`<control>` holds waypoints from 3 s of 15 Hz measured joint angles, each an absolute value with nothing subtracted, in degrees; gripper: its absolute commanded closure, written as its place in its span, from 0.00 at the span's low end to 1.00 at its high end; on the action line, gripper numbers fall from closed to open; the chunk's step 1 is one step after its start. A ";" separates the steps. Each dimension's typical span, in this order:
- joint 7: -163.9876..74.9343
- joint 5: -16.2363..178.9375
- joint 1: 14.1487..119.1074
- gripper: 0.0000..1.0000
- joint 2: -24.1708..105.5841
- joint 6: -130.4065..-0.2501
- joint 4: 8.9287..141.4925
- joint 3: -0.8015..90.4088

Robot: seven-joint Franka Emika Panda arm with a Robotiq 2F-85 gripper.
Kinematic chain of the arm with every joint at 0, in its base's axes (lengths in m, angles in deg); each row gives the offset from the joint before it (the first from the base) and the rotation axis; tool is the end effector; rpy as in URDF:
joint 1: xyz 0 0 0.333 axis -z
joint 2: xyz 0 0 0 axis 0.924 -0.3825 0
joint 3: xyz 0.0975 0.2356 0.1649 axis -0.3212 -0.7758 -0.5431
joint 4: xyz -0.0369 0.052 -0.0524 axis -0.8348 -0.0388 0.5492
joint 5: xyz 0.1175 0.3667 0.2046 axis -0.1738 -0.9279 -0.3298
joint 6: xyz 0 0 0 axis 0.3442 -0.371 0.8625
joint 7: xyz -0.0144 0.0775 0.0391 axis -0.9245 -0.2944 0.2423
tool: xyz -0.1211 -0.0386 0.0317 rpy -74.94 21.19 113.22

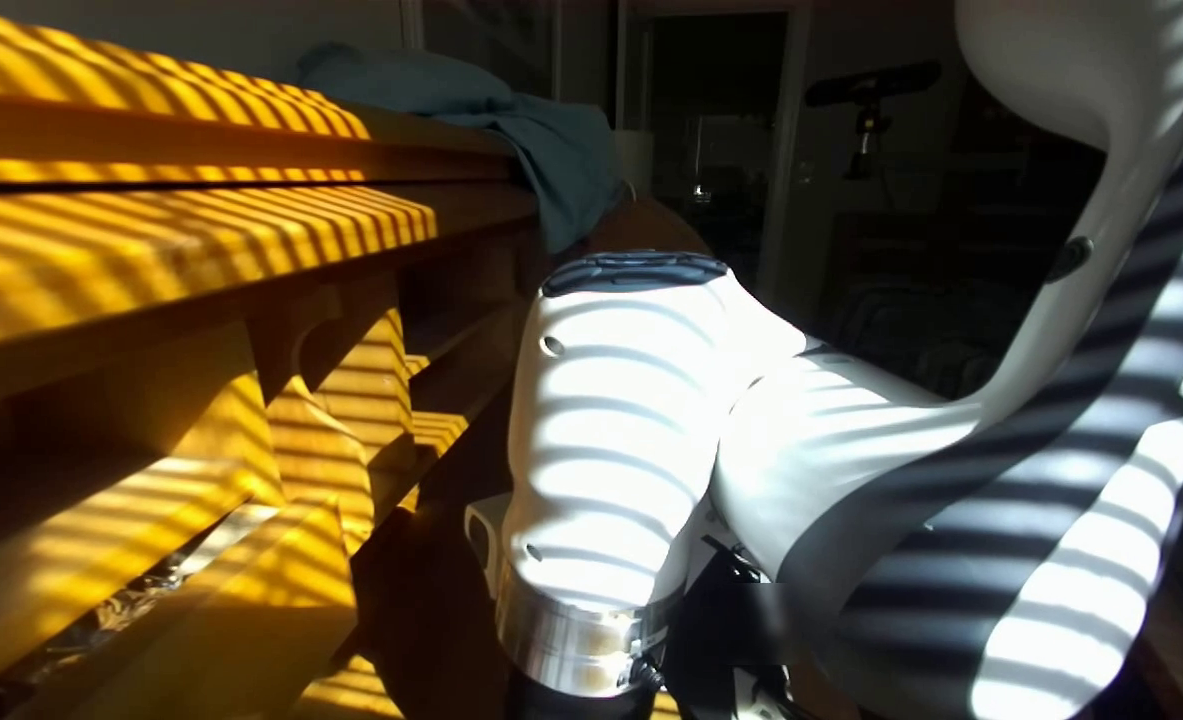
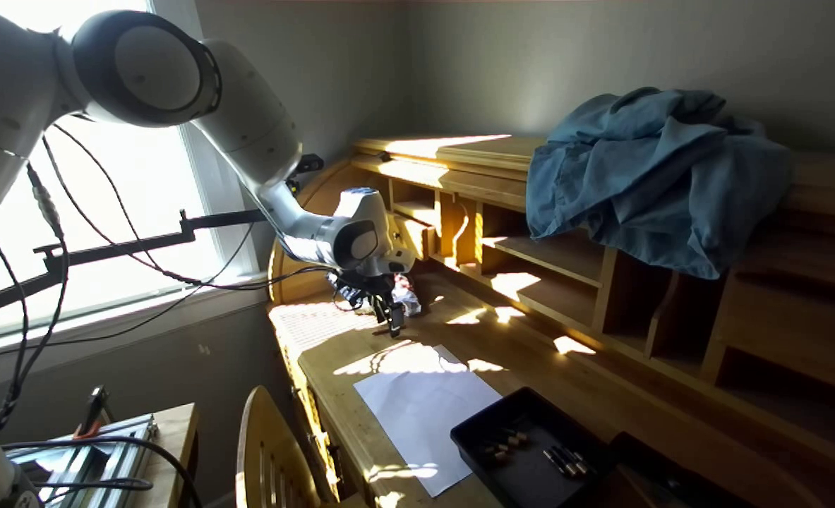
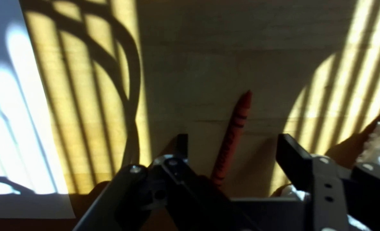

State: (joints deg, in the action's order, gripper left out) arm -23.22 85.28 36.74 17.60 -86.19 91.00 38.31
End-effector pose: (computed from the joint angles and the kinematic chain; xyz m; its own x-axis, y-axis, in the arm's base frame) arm 0.5493 0.3652 0.0789 0.9667 0.2170 0.1356 0.2225 -0.9746 -0.0262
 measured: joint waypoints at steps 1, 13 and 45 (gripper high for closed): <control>-23.22 85.28 36.66 0.65 17.46 -86.19 90.90 38.44; -23.18 85.22 36.47 0.98 17.35 -86.19 90.12 39.01; 2.68 86.47 28.50 0.98 35.08 -98.65 120.21 57.33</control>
State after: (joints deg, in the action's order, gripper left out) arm 2.68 86.47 28.50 35.08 -98.65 120.21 57.33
